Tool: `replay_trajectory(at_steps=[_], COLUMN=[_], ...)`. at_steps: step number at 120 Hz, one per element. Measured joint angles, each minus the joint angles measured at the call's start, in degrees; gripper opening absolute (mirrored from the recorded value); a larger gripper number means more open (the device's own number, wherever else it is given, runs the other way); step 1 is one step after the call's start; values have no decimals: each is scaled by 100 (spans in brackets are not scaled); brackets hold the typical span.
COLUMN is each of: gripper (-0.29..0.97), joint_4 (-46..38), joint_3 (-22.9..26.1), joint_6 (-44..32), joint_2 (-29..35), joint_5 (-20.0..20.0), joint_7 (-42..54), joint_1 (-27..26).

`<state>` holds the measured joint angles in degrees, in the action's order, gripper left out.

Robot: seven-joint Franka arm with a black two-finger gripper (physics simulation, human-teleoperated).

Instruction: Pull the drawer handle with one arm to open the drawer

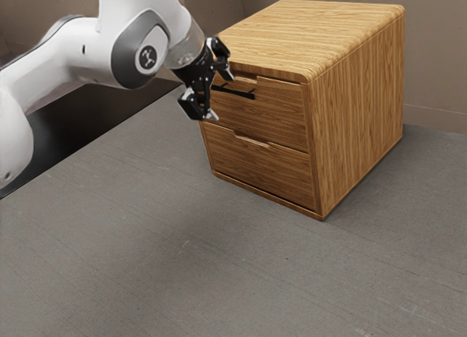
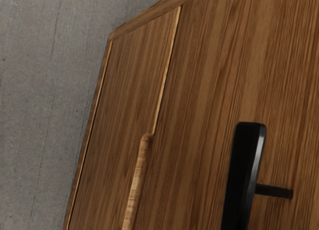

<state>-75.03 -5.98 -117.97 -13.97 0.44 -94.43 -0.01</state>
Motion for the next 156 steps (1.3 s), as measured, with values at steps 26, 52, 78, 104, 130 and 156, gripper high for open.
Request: replay_trajectory(at_steps=[26, 52, 78, 104, 130, 156], gripper=[68, 61, 39, 11, -4, -9], joint_4=[-98, -156, -155, -346, -917, -1508], joint_3=[0, 0, -23, -33, -37, -35], joint_6=[-4, 12, 118, 340, 409, 403], joint_2=[5, 43, 90, 394, 864, 1361], joint_5=[-34, -49, -52, -42, -38, -35], joint_7=[-18, -35, -48, -105, -189, -275], joint_1=[0, -2, 1, -52, -62, -44])
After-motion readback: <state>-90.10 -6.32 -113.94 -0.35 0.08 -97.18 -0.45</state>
